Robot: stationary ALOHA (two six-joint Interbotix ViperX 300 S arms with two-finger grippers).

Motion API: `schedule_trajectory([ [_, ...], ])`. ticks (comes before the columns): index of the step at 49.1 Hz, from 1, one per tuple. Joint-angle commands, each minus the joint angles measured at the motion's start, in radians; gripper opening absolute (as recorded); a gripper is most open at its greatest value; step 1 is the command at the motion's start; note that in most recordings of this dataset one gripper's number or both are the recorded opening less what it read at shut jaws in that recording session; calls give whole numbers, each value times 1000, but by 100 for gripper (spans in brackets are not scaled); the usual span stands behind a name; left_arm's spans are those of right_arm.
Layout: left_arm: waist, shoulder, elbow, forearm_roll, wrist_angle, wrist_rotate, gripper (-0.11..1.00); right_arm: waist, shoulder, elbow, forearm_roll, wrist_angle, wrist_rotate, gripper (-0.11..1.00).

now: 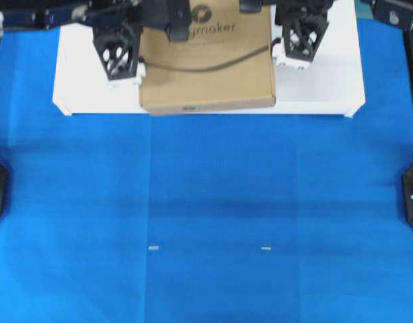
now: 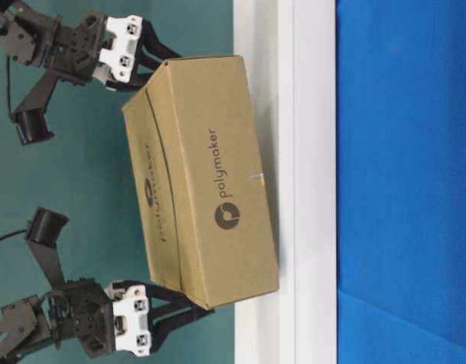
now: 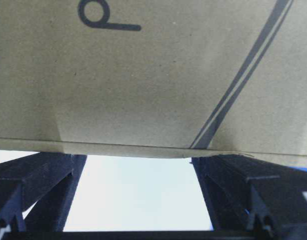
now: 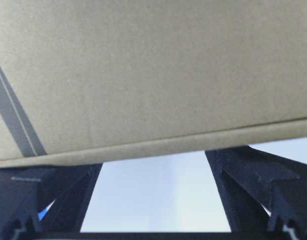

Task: Place the cardboard box on the stand after clamping it between your arms.
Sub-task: 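Lower the box onto the white stand with both grippers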

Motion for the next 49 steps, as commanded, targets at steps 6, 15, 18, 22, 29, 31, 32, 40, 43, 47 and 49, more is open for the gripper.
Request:
schedule_trajectory([
  [6,-37,5,-222,-25,-196,-26,82,41,25,-126,129,-69,-3,97],
  [15,-18,14,-232,-25,-196,-25,82,17,34,-140,183,-63,-57,97],
  [18,-14,18,-233,-26,-196,-26,82,8,34,-140,183,-63,-67,97],
  [22,-12,23,-232,-25,-196,-26,82,-14,38,-130,183,-63,-74,97],
  [29,-6,28,-232,-25,-196,-28,82,-38,61,-127,184,-63,-89,97],
  [31,-2,29,-230,-25,-196,-31,82,-41,72,-127,186,-63,-104,97],
  [32,0,31,-230,-25,-196,-32,82,-44,78,-127,187,-63,-112,97],
  [40,8,40,-201,-25,-193,-35,82,-55,121,-123,201,-54,-161,97],
  [43,15,44,-184,-25,-198,-43,82,-60,135,-120,199,-46,-175,97],
  [47,21,51,-158,-25,-204,-46,82,-69,144,-117,199,-44,-196,97],
  [49,21,52,-146,-25,-212,-44,82,-72,144,-117,201,-48,-201,97],
])
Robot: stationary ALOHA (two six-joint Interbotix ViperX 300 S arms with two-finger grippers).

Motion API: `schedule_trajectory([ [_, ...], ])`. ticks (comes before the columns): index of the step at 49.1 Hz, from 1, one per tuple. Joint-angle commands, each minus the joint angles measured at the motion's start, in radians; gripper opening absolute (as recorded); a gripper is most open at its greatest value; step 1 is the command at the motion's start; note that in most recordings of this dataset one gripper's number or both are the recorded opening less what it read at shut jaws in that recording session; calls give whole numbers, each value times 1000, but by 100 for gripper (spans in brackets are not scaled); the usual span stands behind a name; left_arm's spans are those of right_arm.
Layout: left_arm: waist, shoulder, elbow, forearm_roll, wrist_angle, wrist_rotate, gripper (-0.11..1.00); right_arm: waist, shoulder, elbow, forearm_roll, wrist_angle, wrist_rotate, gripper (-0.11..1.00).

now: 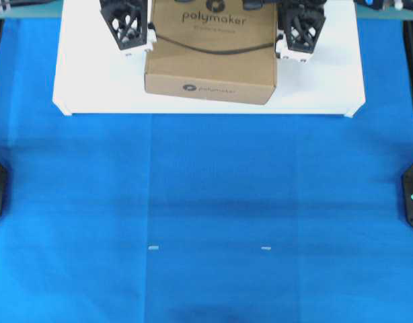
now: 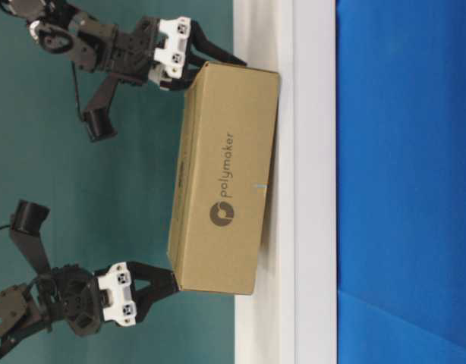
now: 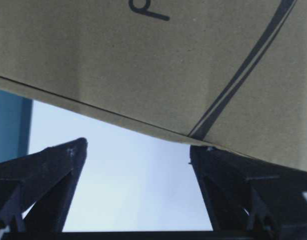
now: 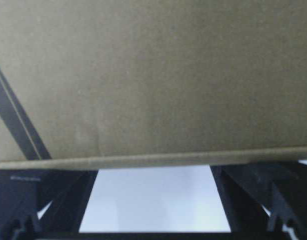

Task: Place the cardboard box on the stand after clamping it between your arms.
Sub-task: 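Lower the box onto the white stand with both grippers, then release the box and pull both grippers outward away from it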

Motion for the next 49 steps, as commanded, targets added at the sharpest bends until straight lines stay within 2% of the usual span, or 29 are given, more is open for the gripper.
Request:
schedule_trajectory([
  [1,-41,-2,-46,-28,-173,-43,82,48,-8,-101,97,-46,3,97],
  [13,-18,-3,58,-28,-259,-46,82,25,-8,-91,97,-48,-2,97],
  [25,2,-26,121,-28,-282,-37,82,-18,-18,-67,89,-26,-6,97],
  [37,28,-101,196,-28,-278,-34,82,-64,-67,9,89,14,-26,97],
  [49,69,-178,265,-28,-276,-28,82,-77,-153,117,106,-38,-23,97],
])
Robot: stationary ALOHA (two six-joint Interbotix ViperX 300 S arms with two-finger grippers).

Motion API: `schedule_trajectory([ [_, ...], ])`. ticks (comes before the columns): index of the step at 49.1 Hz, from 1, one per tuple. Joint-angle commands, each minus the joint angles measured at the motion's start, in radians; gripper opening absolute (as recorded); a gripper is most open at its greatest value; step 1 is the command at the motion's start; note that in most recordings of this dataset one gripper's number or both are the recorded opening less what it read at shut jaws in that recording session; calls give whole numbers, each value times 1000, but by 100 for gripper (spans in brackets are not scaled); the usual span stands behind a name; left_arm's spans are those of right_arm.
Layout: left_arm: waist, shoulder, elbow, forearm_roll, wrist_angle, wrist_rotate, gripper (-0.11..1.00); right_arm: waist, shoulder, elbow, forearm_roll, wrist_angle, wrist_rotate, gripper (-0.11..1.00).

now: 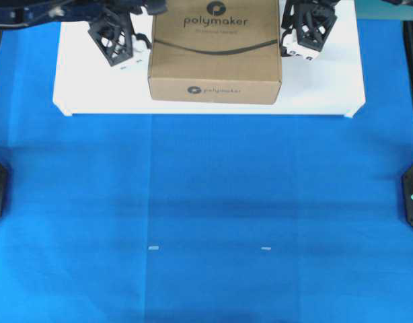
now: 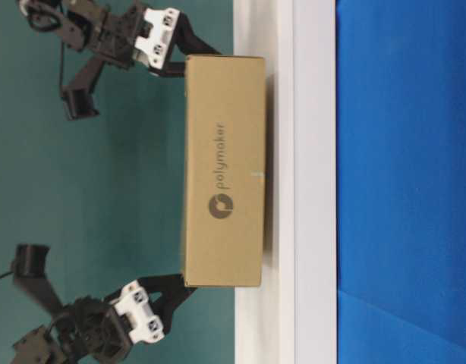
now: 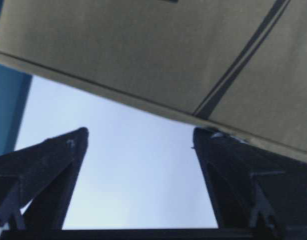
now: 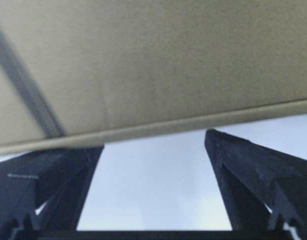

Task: Place the cardboard box on the stand after clamping it between your arms.
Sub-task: 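Release the box and pull both grippers outward away from it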

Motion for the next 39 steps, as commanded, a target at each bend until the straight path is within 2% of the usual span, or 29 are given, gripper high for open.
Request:
schedule_trajectory([
  [1,20,-43,-2,-3,-11,-5,82,-6,-61,28,11,-34,5,97],
  [9,25,-58,9,-3,15,-2,82,-38,-89,78,12,-57,18,97],
  [13,25,-80,20,-3,43,-11,82,-46,-120,98,12,-41,48,97],
  [23,23,-209,94,-3,58,-21,82,-40,-250,179,12,-66,84,97],
  [31,-34,-371,169,-5,14,-31,82,9,-377,262,44,-115,109,97],
  [39,-126,-494,255,-5,-54,-114,82,78,-494,368,80,-215,155,97],
])
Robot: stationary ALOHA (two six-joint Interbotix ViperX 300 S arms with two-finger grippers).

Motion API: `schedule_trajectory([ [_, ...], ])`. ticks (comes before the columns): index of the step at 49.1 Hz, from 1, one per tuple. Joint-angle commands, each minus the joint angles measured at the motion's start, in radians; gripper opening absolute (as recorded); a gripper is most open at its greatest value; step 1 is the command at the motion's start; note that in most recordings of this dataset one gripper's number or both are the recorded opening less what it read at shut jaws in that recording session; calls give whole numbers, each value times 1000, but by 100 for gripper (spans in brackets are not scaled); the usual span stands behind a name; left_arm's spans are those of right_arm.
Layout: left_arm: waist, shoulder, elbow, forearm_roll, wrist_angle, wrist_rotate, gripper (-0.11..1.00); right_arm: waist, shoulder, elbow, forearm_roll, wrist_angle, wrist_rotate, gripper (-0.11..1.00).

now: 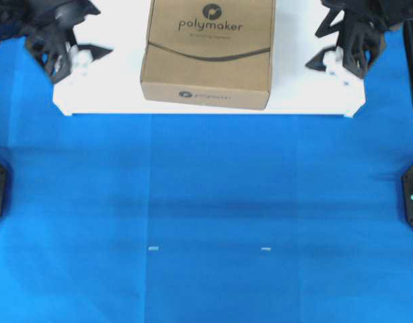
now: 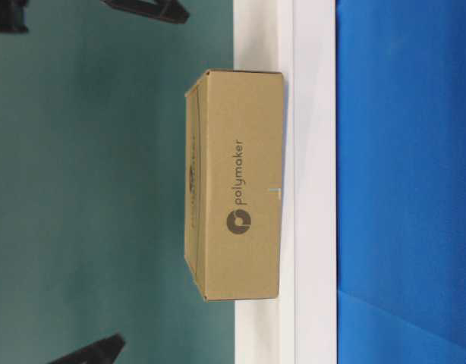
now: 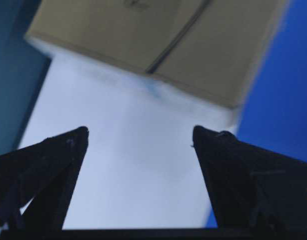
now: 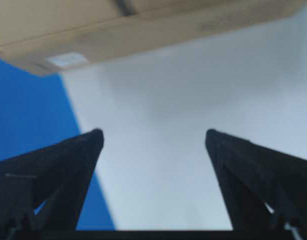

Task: Place the cardboard box on the stand after clamping it between your arms.
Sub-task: 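Release the box and pull both grippers outward away from it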

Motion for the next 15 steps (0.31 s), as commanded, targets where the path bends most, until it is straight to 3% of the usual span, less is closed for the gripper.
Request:
schedule_trajectory([
  [1,-49,-71,31,-2,-37,-49,82,46,-81,43,23,-54,32,97],
  [9,-117,-193,107,-2,-83,-172,81,143,-207,140,43,-179,123,97],
  [15,-164,-275,164,-2,-110,-187,81,227,-305,210,41,-314,187,97],
])
